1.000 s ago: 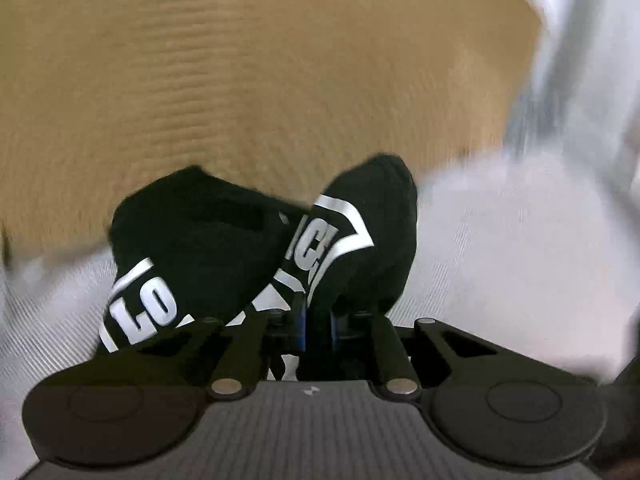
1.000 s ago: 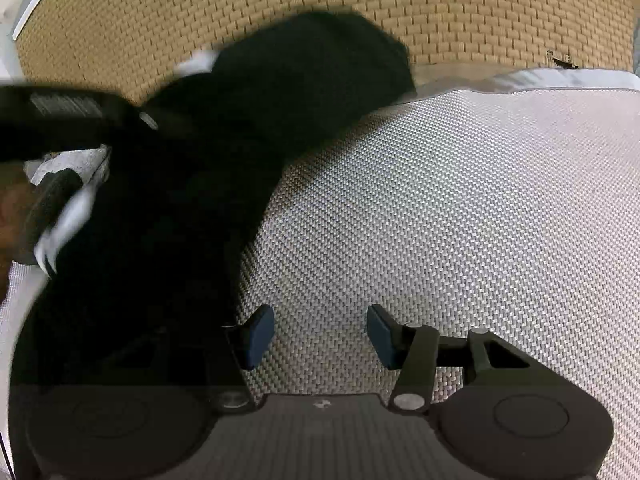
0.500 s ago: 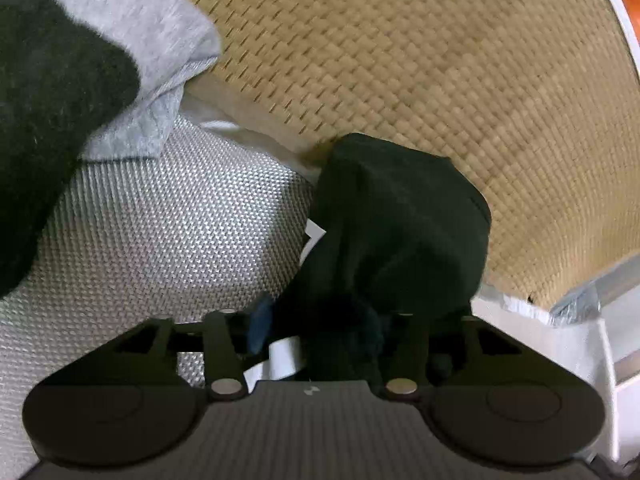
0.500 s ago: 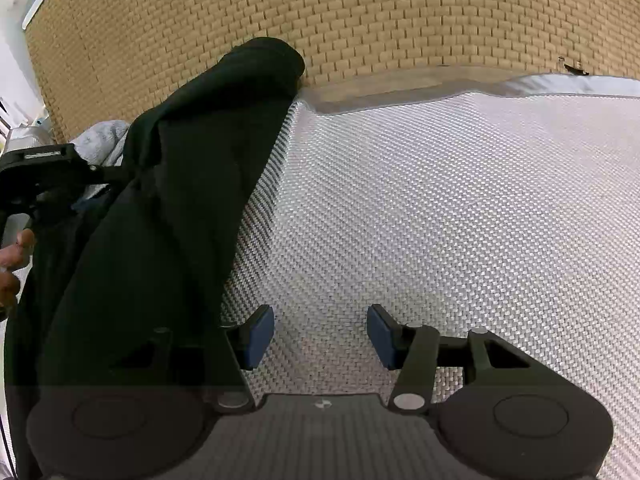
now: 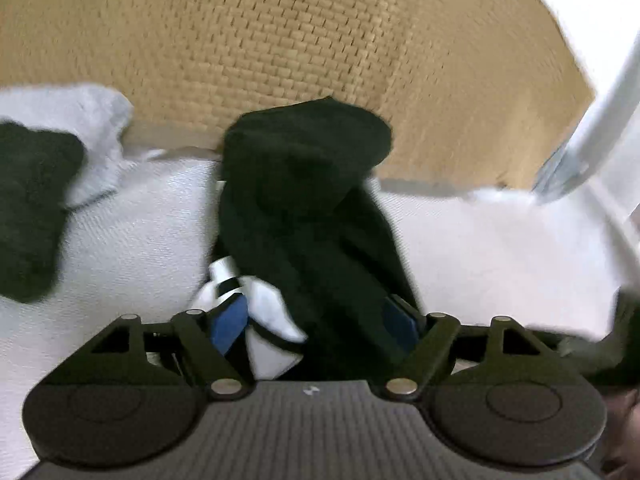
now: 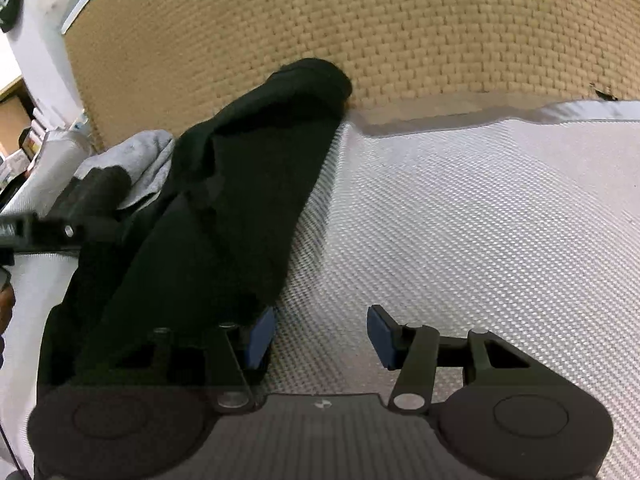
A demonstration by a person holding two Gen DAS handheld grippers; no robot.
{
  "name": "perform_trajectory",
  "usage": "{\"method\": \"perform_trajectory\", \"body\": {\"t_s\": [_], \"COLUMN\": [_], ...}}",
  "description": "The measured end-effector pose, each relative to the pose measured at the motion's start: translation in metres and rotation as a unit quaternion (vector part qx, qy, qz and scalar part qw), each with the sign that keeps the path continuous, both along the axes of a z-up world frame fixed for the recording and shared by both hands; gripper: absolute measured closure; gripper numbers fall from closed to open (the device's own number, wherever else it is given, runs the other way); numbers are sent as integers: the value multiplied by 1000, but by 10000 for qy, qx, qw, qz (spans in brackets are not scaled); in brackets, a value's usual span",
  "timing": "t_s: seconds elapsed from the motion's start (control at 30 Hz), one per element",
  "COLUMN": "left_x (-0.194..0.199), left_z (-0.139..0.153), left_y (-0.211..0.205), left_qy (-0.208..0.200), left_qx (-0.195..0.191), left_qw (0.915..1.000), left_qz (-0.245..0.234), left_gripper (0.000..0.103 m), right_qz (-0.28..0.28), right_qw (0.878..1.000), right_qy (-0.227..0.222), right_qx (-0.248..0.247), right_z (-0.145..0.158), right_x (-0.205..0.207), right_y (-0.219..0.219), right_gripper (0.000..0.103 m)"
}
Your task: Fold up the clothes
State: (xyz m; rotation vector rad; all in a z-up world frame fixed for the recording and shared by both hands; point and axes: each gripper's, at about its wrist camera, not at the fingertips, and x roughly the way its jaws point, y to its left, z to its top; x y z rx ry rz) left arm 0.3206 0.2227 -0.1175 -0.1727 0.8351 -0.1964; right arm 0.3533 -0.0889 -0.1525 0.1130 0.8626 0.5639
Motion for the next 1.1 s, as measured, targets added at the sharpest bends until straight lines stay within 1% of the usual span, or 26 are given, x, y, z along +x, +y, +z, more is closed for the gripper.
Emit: {"method": "perform_trajectory", "body": {"t_s": [0.07, 0.1, 0.13, 0.17, 0.2, 0.23, 0.27, 0.3, 0.4, 0.47, 0.5, 0.57, 0.6, 0.67, 0.7, 0.73, 0.8, 0.83, 0.87, 0.9, 0.97, 1.0, 1.1], "left_x": [1, 2, 1, 0, -2, -3, -5, -7, -14, -16, -17, -15, -16, -15, -14, -14, -19, -23, -27, -32, -40, -45, -61], "left_z": [-5, -8, -10, -10, -11, -11, -10, -9, -8, -10, -13, -25, -30, -39, -42, -43, -41, -37, -32, -26, -17, -12, -6], "left_y": [-5, -7, -9, -11, -13, -12, -9, -7, 13, 31, 40, 54, 59, 68, 73, 78, 81, 79, 77, 74, 64, 57, 36], "left_qy": [144, 264, 295, 284, 274, 246, 210, 175, 125, 150, 182, 370, 398, 409, 425, 435, 455, 412, 354, 279, 194, 146, -35], "left_qx": [212, 144, 167, 249, 331, 366, 383, 399, 368, 262, 167, 43, 4, -161, -191, -227, -364, -374, -367, -377, -321, -221, 410], "left_qw": [9997, 9995, 9994, 9992, 9990, 9990, 9990, 9990, 9992, 9993, 9992, 9983, 9981, 9975, 9964, 9954, 9949, 9951, 9953, 9960, 9979, 9989, 9991], "left_qz": [13, -66, -102, -108, -113, -109, -102, -94, 74, 236, 322, 454, 478, 561, 712, 818, 820, 820, 824, 766, 532, 392, 57], "left_gripper": [29, 31, 30, 34, 59, 68, 72, 79, 85, 87, 87, 85, 82, 66, 47, 43, 46, 48, 49, 47, 42, 38, 28], "right_qz": [81, 119, 177, 224, 272, 298, 319, 331, 354, 354, 379, 433, 472, 550, 581, 606, 669, 701, 700, 697, 691, 688, 739], "right_qw": [10000, 9999, 9998, 9997, 9996, 9995, 9994, 9993, 9990, 9990, 9988, 9983, 9978, 9963, 9954, 9944, 9925, 9914, 9908, 9897, 9874, 9862, 9812], "right_qy": [-46, -64, -79, -68, -58, -37, -18, 5, 17, -16, -12, 14, 80, 211, 298, 388, 546, 624, 702, 742, 824, 864, 1027], "right_qx": [-5, -39, -53, -23, 6, 57, 118, 193, 273, 261, 296, 383, 462, 619, 700, 769, 865, 913, 926, 1003, 1158, 1235, 1457], "right_z": [1, 2, 2, 1, 1, 0, 0, -1, 0, 0, 0, 0, -1, -3, -6, -9, -15, -18, -21, -22, -25, -27, -31], "right_x": [-3, -4, -6, -8, -9, -11, -11, -11, -12, -12, -12, -13, -13, -14, -14, -14, -14, -13, -13, -13, -14, -14, -14], "right_y": [5, 7, 8, 10, 11, 11, 12, 11, 10, 11, 11, 12, 12, 12, 12, 13, 13, 14, 15, 13, 10, 8, 5], "right_gripper": [47, 47, 47, 47, 47, 47, 47, 47, 47, 47, 47, 47, 47, 47, 47, 47, 47, 47, 46, 44, 41, 40, 40]}}
